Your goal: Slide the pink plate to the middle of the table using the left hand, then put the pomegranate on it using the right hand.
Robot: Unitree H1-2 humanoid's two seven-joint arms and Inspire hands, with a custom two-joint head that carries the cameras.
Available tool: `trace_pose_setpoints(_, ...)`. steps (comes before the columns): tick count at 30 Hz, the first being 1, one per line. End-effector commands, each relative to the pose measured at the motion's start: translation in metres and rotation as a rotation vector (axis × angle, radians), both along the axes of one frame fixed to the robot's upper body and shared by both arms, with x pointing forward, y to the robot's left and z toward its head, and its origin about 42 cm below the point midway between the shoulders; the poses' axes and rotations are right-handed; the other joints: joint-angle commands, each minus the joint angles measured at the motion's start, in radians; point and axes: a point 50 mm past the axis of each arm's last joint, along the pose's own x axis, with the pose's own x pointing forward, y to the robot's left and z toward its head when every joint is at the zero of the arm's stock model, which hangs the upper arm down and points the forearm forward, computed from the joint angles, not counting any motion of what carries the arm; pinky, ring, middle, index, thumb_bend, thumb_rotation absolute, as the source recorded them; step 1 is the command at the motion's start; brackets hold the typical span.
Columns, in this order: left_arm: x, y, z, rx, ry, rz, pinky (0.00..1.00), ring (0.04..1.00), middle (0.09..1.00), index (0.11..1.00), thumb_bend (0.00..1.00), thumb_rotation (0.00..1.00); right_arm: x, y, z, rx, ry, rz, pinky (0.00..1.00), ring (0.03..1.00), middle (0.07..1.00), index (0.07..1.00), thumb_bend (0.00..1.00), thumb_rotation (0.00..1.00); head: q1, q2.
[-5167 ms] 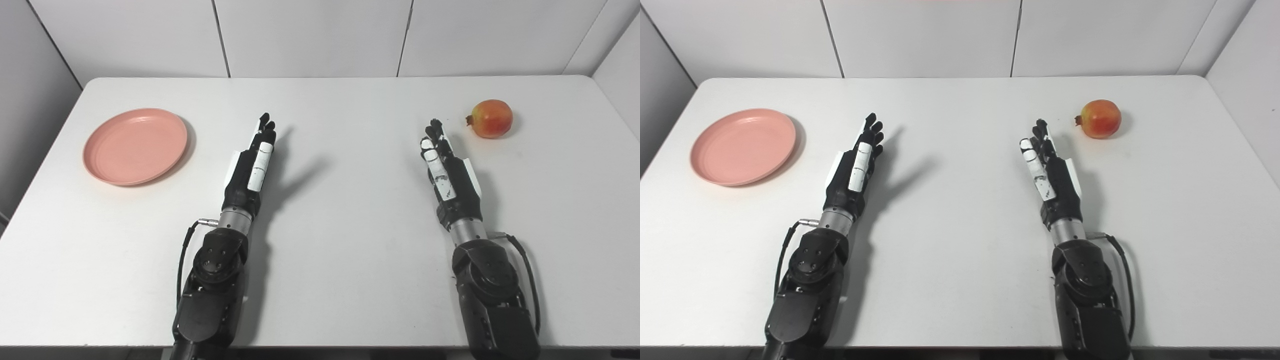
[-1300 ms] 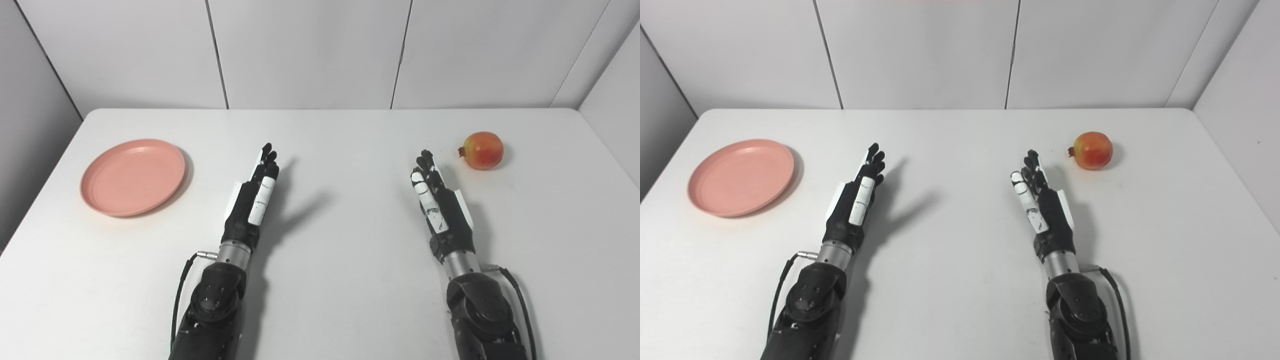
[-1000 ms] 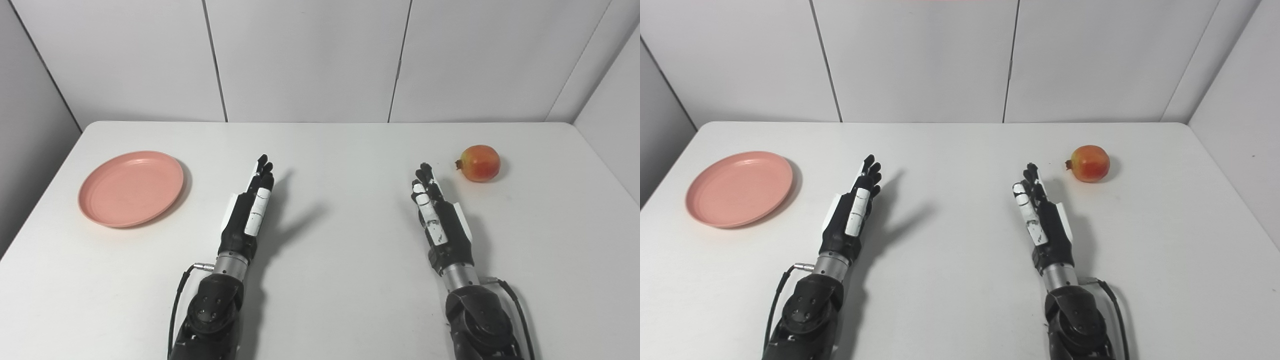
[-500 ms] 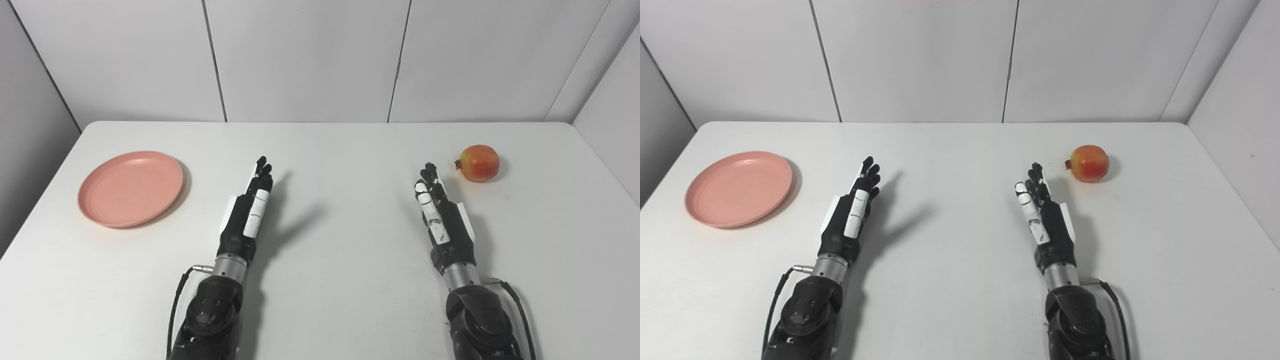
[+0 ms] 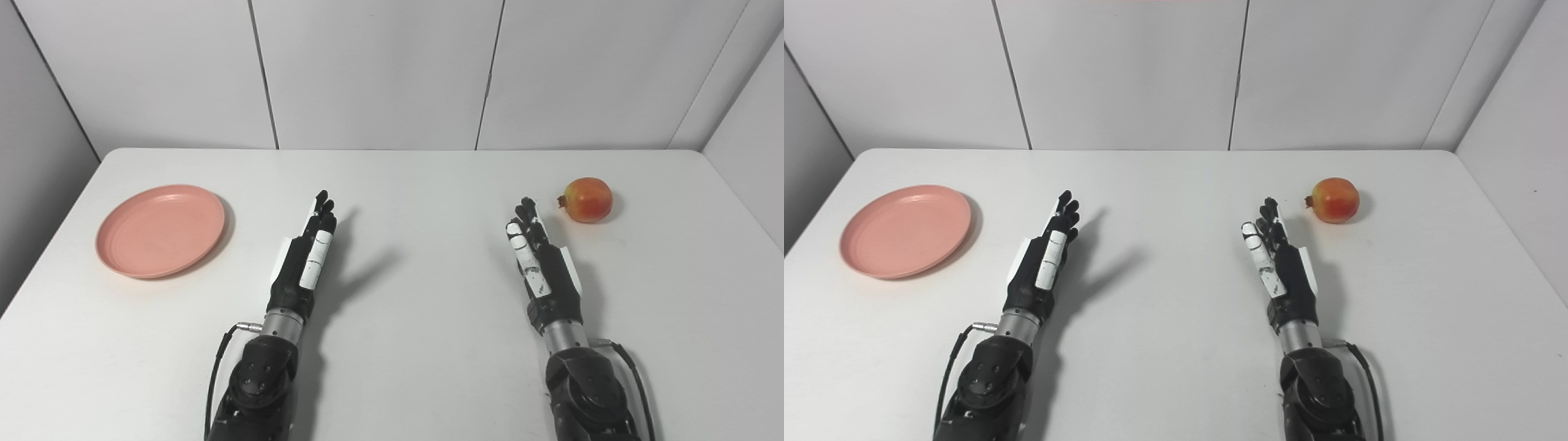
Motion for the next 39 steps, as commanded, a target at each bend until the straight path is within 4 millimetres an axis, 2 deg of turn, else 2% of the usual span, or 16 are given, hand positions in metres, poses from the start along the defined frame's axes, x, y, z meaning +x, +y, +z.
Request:
trace_pose_setpoints(1, 0.0034, -0.0017, 0.0124, -0.021, -0.039, 0.008, 1.00, 1.000, 1.000, 1.000, 0.78, 1.00, -0.0002, -0.0004, 0.0095, 0.000, -0.042, 0.010, 1.00, 1.000, 1.000, 1.000, 0.72, 0.77, 0.001, 0.006)
trace_pose_setpoints(4, 0.0048, -0.0022, 0.0137, -0.039, -0.037, 0.007, 1.00, 1.000, 1.000, 1.000, 0.76, 1.00, -0.0003, -0.0009, 0.0107, 0.002, -0.049, 0.015, 1.00, 1.000, 1.000, 1.000, 0.70, 0.77, 0.004, 0.007)
trace_pose_setpoints(6, 0.0056, -0.0026, 0.0132, -0.045, -0.035, 0.002, 1.00, 1.000, 1.000, 1.000, 0.75, 1.00, 0.0002, -0.0015, 0.0099, 0.000, -0.053, 0.018, 1.00, 1.000, 1.000, 1.000, 0.69, 0.77, 0.006, -0.009)
trace_pose_setpoints(16, 0.0074, -0.0016, 0.0071, -0.028, -0.037, -0.048, 1.00, 1.000, 1.000, 1.000, 0.80, 1.00, -0.0016, -0.0053, 0.0049, -0.030, -0.064, 0.063, 1.00, 1.000, 1.000, 1.000, 0.64, 0.82, 0.012, -0.042)
trace_pose_setpoints(19, 0.0072, -0.0023, 0.0067, -0.034, -0.043, -0.058, 1.00, 1.000, 1.000, 1.000, 0.81, 1.00, -0.0023, -0.0059, 0.0033, -0.031, -0.063, 0.069, 1.00, 1.000, 1.000, 1.000, 0.63, 0.83, 0.012, -0.041)
trace_pose_setpoints(28, 0.0039, -0.0014, 0.0066, -0.020, -0.041, -0.020, 1.00, 1.000, 1.000, 1.000, 0.78, 1.00, -0.0050, -0.0041, 0.0038, -0.036, -0.056, 0.080, 1.00, 1.000, 1.000, 1.000, 0.65, 0.84, 0.009, -0.046)
trace_pose_setpoints(30, 0.0027, -0.0015, 0.0080, -0.019, -0.037, -0.009, 1.00, 1.000, 1.000, 1.000, 0.76, 1.00, -0.0047, -0.0033, 0.0040, -0.014, -0.053, 0.060, 1.00, 1.000, 1.000, 1.000, 0.67, 0.79, 0.010, -0.043)
trace_pose_setpoints(33, 0.0020, -0.0022, 0.0085, -0.041, -0.038, -0.002, 1.00, 1.000, 1.000, 1.000, 0.74, 1.00, -0.0045, -0.0023, 0.0036, -0.007, -0.048, 0.044, 1.00, 1.000, 1.000, 1.000, 0.68, 0.78, 0.010, -0.047)
trace_pose_setpoints(39, 0.0023, -0.0017, 0.0083, -0.040, -0.037, 0.000, 1.00, 1.000, 1.000, 1.000, 0.76, 1.00, -0.0033, -0.0013, 0.0039, -0.019, -0.044, 0.035, 1.00, 1.000, 1.000, 1.000, 0.69, 0.79, 0.007, -0.049)
